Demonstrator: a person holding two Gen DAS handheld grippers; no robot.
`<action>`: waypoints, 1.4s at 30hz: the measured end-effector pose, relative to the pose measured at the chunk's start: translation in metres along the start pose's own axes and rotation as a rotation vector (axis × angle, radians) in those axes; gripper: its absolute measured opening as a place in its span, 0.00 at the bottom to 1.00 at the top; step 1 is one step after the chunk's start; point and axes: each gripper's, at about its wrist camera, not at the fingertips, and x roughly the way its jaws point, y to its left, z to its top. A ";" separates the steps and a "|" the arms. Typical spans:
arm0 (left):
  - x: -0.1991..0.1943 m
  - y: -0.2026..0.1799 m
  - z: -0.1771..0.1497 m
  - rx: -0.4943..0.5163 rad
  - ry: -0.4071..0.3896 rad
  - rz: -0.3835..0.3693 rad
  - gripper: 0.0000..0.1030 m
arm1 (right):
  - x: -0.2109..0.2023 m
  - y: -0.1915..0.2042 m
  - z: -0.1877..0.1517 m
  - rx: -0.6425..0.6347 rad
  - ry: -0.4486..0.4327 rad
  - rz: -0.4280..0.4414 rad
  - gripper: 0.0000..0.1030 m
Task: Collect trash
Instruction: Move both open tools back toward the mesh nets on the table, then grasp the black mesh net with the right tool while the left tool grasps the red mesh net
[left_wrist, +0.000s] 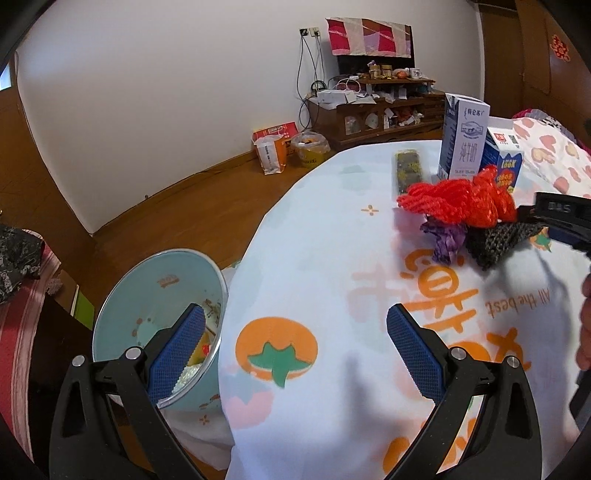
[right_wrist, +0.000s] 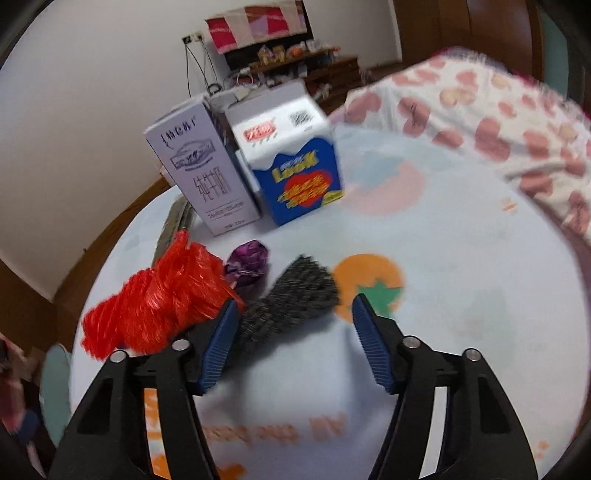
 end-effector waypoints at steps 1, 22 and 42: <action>0.002 0.000 0.002 -0.001 0.001 -0.001 0.93 | 0.007 0.002 0.001 0.006 0.021 0.016 0.52; 0.018 -0.042 0.047 -0.024 -0.035 -0.139 0.93 | -0.020 -0.040 0.017 0.013 -0.022 0.121 0.44; 0.100 -0.068 0.071 -0.059 0.110 -0.345 0.26 | -0.051 -0.048 0.013 -0.095 -0.129 0.083 0.18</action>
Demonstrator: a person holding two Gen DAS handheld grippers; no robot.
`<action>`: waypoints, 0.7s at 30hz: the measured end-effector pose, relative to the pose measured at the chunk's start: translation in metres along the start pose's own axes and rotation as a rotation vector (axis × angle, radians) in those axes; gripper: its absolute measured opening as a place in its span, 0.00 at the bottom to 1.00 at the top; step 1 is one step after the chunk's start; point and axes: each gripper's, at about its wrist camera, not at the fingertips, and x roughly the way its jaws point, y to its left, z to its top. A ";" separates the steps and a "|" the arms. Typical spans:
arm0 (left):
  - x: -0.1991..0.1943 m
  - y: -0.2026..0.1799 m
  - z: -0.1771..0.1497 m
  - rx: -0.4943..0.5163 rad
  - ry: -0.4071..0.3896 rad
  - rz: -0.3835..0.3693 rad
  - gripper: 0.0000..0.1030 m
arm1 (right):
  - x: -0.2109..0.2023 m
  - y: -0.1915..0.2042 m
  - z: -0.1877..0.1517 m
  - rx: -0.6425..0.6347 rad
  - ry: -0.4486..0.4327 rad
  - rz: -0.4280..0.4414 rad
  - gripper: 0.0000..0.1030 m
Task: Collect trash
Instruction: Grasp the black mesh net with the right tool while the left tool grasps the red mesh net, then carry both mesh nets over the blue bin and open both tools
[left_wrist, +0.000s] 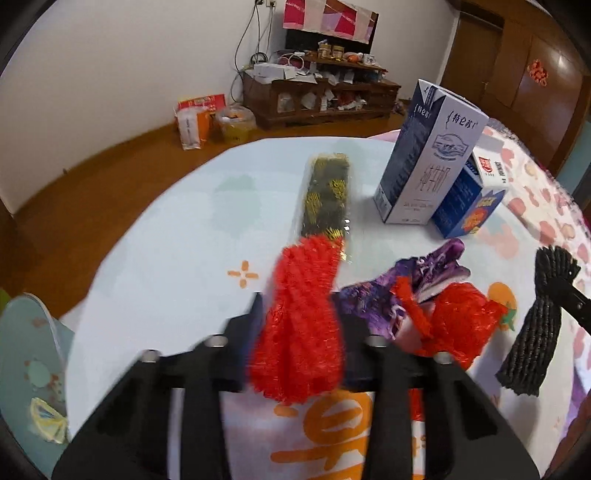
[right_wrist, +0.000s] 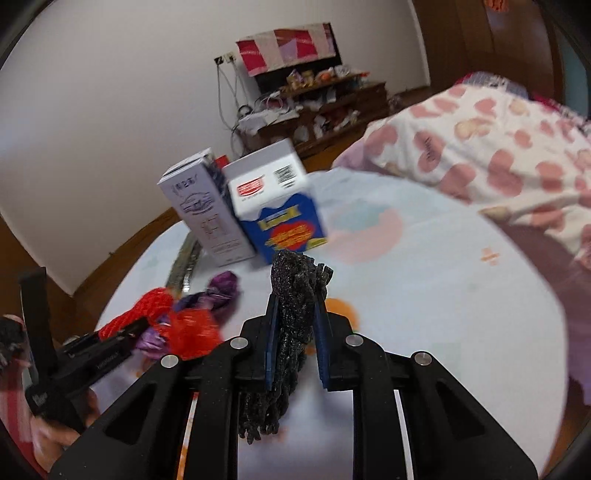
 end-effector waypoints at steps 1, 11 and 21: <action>-0.003 0.000 -0.001 -0.002 -0.008 0.001 0.26 | -0.003 -0.002 -0.001 -0.008 -0.009 -0.015 0.18; -0.081 0.000 -0.031 0.072 -0.134 0.122 0.26 | -0.039 0.006 -0.036 -0.051 -0.047 -0.046 0.18; -0.124 0.017 -0.080 0.093 -0.118 0.200 0.26 | -0.062 0.038 -0.066 -0.103 -0.031 -0.014 0.18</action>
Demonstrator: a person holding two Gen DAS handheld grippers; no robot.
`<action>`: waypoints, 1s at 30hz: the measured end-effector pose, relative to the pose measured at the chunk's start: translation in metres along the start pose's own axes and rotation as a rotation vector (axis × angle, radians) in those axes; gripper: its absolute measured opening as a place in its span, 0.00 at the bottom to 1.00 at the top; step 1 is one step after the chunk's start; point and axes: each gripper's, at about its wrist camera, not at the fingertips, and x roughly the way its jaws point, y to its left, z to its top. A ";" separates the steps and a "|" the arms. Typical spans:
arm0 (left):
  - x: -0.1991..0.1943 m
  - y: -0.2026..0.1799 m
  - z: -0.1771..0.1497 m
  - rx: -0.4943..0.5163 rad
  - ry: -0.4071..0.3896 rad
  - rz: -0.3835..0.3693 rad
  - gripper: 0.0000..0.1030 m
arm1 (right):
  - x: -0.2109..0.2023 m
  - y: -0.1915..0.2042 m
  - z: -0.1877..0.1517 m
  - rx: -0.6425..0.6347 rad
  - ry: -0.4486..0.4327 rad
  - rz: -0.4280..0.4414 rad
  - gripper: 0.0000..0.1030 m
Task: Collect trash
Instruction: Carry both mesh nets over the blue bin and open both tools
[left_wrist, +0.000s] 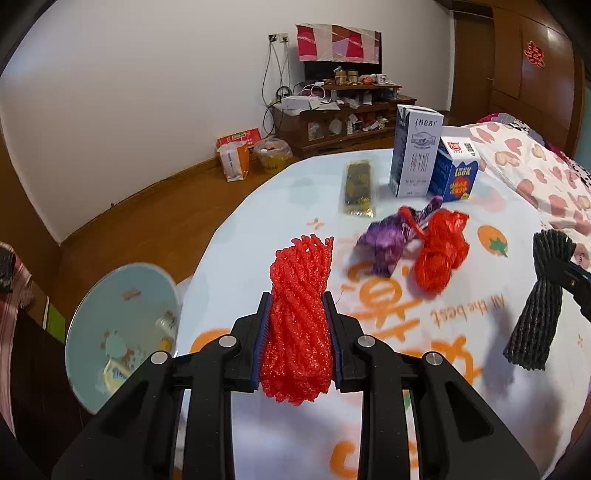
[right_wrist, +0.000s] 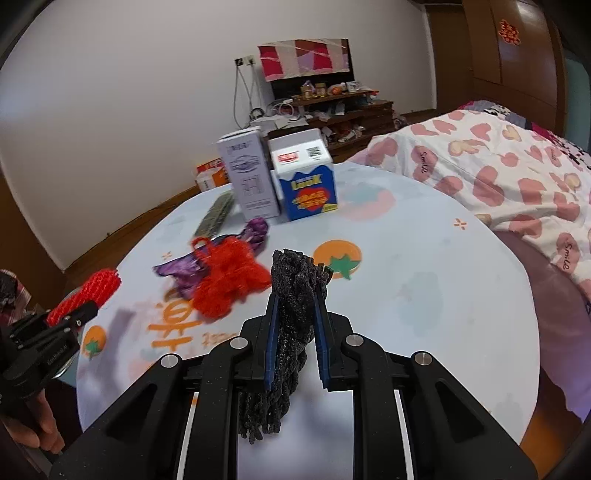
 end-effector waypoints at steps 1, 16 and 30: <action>-0.004 0.003 -0.003 -0.004 0.000 0.002 0.26 | -0.004 0.005 -0.002 -0.011 -0.002 0.003 0.18; -0.042 0.046 -0.034 -0.067 -0.022 0.042 0.26 | -0.023 0.067 -0.018 -0.100 -0.002 0.073 0.18; -0.045 0.083 -0.048 -0.130 -0.010 0.089 0.26 | -0.022 0.123 -0.025 -0.184 0.008 0.150 0.18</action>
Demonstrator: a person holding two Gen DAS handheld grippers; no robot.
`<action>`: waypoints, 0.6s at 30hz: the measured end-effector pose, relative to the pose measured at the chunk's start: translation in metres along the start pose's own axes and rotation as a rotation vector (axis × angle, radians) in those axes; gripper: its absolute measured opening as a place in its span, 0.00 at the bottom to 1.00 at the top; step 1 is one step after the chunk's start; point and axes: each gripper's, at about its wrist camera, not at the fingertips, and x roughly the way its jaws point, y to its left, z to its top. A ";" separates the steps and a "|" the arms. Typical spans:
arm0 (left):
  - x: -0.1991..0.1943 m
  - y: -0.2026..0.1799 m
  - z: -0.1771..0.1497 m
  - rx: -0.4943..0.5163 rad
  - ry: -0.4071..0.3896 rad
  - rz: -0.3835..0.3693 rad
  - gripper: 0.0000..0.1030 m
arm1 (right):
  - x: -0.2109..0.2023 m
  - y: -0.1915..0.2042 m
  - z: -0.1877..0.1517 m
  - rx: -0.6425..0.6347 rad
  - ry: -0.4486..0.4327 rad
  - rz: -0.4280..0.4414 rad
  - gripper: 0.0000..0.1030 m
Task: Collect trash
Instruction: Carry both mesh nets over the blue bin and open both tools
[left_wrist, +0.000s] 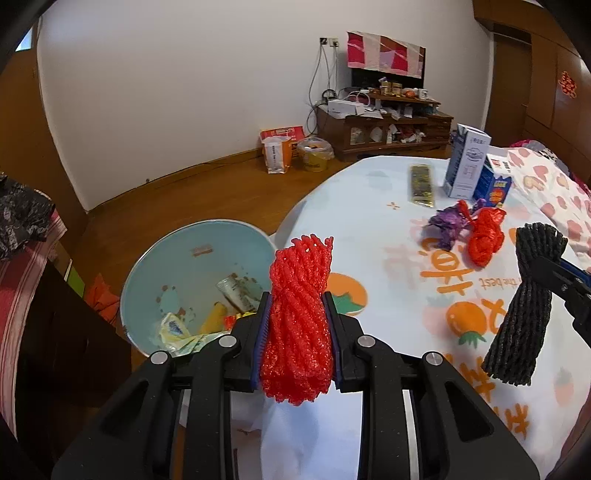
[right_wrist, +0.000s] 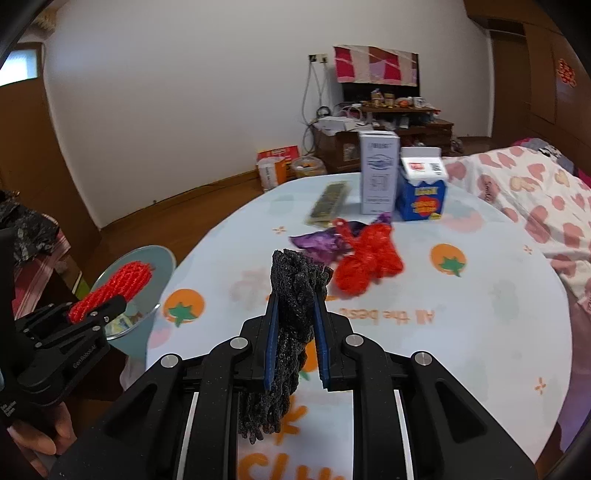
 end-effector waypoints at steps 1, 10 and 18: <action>0.001 0.003 -0.001 -0.004 0.001 0.006 0.26 | 0.001 0.003 0.001 -0.003 0.000 0.005 0.18; 0.009 0.032 -0.004 -0.050 0.015 0.046 0.26 | 0.013 0.039 0.008 -0.047 0.002 0.054 0.18; 0.015 0.056 -0.006 -0.089 0.024 0.076 0.26 | 0.025 0.065 0.010 -0.088 0.017 0.086 0.18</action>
